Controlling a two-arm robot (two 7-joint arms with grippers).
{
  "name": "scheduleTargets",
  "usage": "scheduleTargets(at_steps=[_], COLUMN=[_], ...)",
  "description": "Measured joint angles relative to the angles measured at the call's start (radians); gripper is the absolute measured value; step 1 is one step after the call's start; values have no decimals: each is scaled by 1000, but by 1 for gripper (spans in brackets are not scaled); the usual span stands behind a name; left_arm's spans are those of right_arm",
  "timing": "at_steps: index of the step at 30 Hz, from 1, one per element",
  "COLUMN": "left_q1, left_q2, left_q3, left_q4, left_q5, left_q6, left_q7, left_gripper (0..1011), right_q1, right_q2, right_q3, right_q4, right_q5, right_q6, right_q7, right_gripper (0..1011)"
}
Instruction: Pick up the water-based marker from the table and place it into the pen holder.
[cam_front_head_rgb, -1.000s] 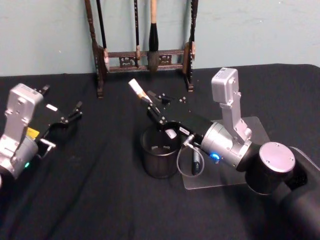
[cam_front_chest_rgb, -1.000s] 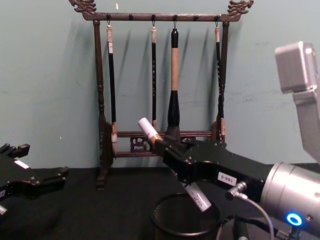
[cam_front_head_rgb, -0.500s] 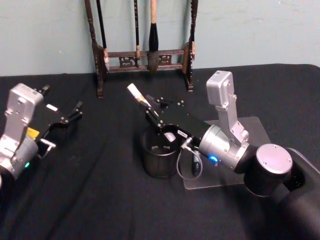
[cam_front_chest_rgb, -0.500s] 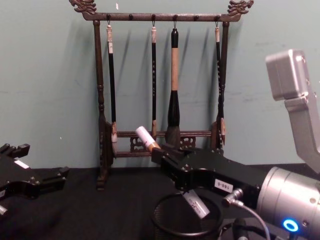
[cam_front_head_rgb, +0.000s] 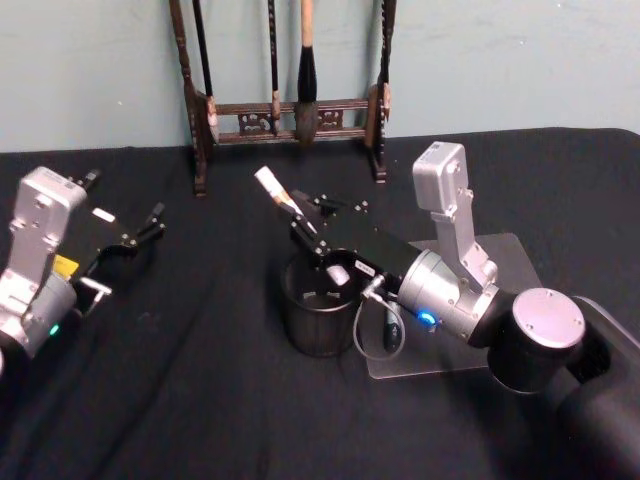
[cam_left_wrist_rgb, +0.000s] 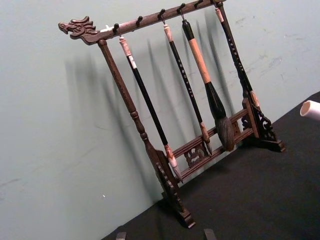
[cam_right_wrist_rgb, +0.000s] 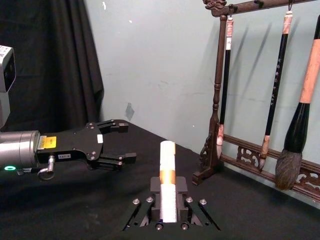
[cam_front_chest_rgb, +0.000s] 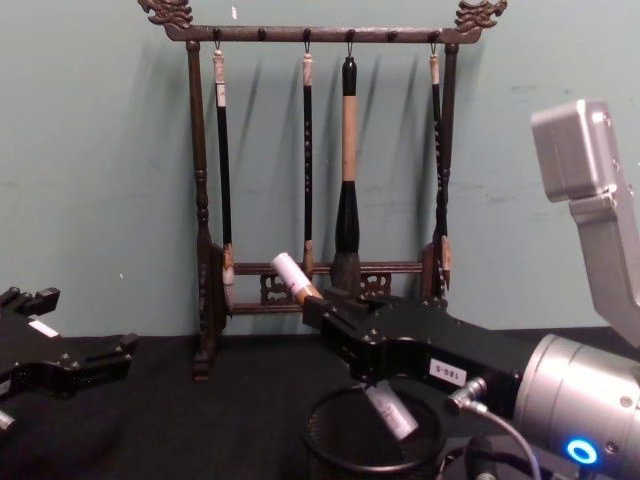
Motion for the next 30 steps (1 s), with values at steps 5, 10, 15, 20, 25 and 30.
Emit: scheduleTargets(at_steps=[5,10,15,20,25,30], left_q1=[0,0,0,0,0,0], left_q2=[0,0,0,0,0,0], left_q3=[0,0,0,0,0,0], left_q4=[0,0,0,0,0,0], left_q5=[0,0,0,0,0,0], left_q6=[0,0,0,0,0,0], left_q7=[0,0,0,0,0,0], left_gripper=[1001,1001,1001,1001,1001,1001], right_q1=[0,0,0,0,-3,-10], right_q2=[0,0,0,0,3,14], right_q3=[1,1,1,1,6,19], right_q4=[0,0,0,0,-12,-56], right_q5=[0,1,1,1,8,15], right_q6=[0,0,-1,-1,-2,-8], right_q7=[0,1,1,2,3,0], right_gripper=[343,484,647,798,941,1002])
